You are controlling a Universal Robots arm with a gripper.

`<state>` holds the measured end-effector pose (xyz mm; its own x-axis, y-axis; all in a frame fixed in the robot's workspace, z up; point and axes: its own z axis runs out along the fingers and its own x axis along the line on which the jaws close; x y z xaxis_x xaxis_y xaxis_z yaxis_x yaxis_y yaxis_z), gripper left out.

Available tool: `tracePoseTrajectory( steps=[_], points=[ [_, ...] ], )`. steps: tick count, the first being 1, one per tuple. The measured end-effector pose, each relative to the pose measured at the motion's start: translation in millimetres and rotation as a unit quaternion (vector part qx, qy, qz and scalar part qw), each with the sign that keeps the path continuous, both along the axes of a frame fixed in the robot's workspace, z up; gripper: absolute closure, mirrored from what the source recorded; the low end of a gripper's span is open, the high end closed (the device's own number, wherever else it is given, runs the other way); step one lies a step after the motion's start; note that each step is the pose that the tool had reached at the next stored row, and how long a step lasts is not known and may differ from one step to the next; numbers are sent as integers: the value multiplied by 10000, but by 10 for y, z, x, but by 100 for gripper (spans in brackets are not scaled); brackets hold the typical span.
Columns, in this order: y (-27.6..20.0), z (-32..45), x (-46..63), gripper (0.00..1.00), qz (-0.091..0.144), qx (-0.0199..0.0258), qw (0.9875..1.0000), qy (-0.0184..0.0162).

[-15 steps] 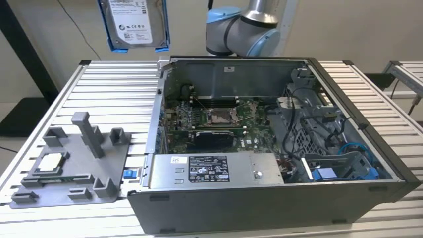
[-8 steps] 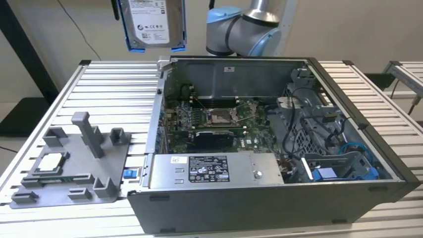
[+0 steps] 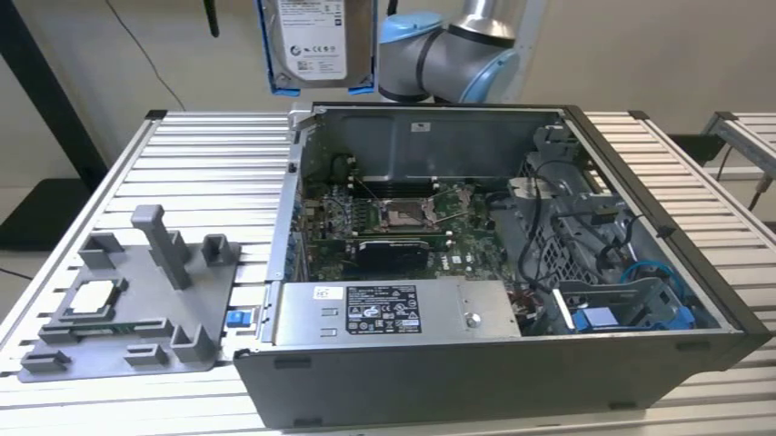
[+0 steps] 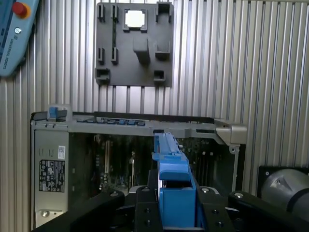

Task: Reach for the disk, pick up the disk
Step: 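Pick up the disk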

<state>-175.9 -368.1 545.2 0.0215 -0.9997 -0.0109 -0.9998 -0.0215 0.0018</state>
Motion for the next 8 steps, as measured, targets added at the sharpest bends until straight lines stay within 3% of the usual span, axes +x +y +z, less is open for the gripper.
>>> tracePoseTrajectory(
  steps=[8],
  points=[
    [0, 0, 365, 100, 1, 0, 10000, 0]
  ],
)
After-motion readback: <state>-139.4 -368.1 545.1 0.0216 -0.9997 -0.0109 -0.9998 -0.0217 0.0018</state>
